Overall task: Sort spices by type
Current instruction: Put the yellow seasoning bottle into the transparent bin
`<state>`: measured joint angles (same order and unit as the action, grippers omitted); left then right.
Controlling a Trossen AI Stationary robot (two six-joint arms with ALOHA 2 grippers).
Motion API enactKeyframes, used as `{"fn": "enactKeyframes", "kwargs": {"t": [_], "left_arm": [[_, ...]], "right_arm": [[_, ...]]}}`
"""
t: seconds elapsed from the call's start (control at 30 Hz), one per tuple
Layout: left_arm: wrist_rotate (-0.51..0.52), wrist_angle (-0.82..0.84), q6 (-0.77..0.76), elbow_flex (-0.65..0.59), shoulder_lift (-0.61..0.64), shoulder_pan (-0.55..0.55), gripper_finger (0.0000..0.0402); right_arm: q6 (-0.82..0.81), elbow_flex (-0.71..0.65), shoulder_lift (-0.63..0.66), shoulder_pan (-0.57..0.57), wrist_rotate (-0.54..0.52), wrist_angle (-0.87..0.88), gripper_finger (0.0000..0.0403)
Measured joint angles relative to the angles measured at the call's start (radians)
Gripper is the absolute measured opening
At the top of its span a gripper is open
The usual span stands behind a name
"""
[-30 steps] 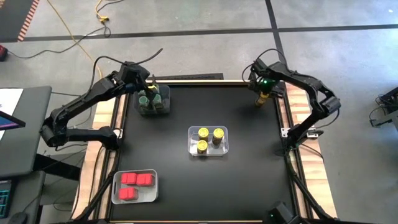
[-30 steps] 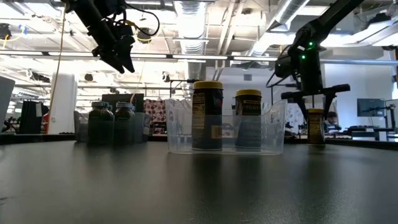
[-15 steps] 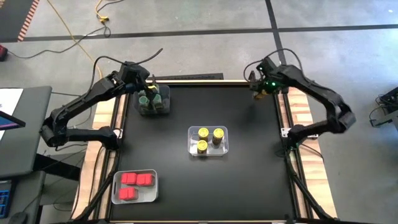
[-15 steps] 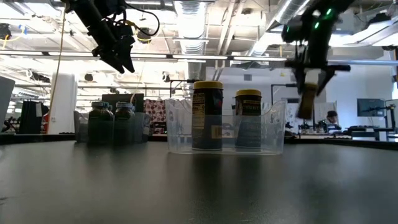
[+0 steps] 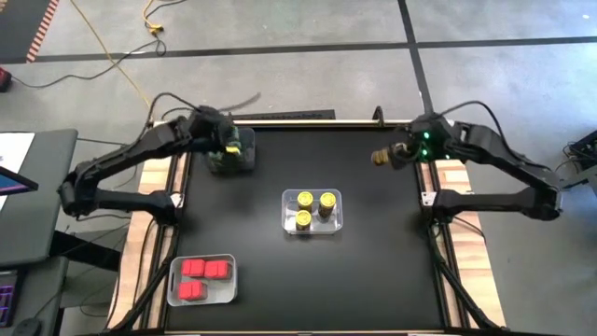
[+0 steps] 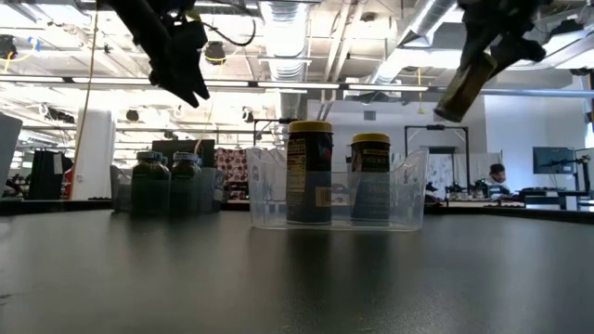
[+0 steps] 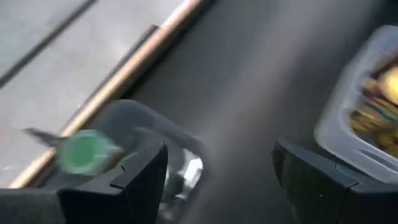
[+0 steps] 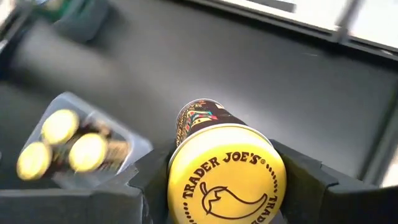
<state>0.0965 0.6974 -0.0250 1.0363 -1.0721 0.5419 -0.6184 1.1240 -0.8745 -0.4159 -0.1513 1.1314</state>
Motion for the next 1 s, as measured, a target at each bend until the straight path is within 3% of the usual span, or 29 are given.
{"fn": "enactKeyframes", "kwargs": {"t": [0.27,0.53,0.7,1.0], "left_arm": [[0.017,0.013,-0.071,0.0,0.0,-0.235,0.0277],[0.02,0.033,-0.197,0.0,-0.001,-0.332,0.0277],[0.02,0.033,-0.226,0.0,-0.001,-0.352,0.0277],[0.02,0.032,-0.227,0.0,-0.001,-0.36,0.0277]], "right_arm": [[0.102,0.0,-0.046,0.258,0.0,-0.062,0.0246],[0.283,0.012,-0.217,0.427,-0.001,-0.304,0.025],[0.368,0.128,-0.375,0.506,-0.002,-0.306,0.0252],[0.47,0.39,-0.636,0.595,-0.002,-0.155,0.0253]]}}
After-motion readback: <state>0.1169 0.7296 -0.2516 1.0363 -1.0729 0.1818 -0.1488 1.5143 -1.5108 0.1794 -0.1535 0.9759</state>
